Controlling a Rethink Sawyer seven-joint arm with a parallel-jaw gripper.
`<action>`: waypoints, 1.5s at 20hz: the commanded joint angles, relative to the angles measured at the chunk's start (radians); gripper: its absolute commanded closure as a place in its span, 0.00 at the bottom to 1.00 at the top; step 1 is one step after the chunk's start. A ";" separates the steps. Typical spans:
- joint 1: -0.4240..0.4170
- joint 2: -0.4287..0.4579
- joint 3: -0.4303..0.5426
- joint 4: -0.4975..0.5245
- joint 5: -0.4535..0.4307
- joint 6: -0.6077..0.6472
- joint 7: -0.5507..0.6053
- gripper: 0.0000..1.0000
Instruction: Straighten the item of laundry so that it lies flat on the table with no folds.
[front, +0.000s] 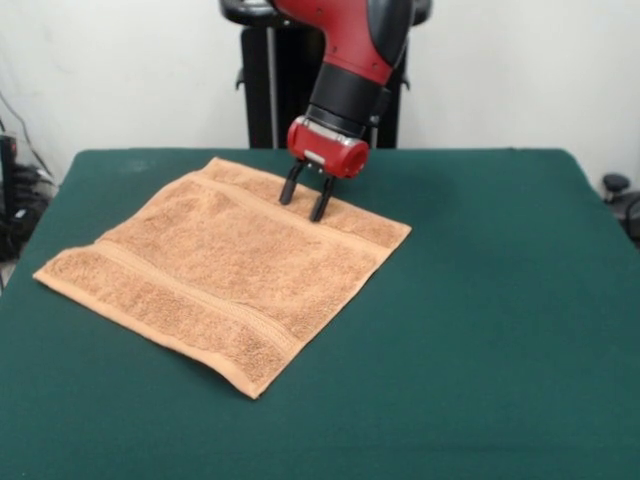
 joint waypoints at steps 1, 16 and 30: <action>0.066 0.154 0.310 0.042 -0.017 0.195 0.285 0.00; 0.115 0.226 0.301 0.076 -0.051 0.094 0.280 0.00; 0.118 0.252 0.328 0.090 -0.024 0.045 0.288 0.00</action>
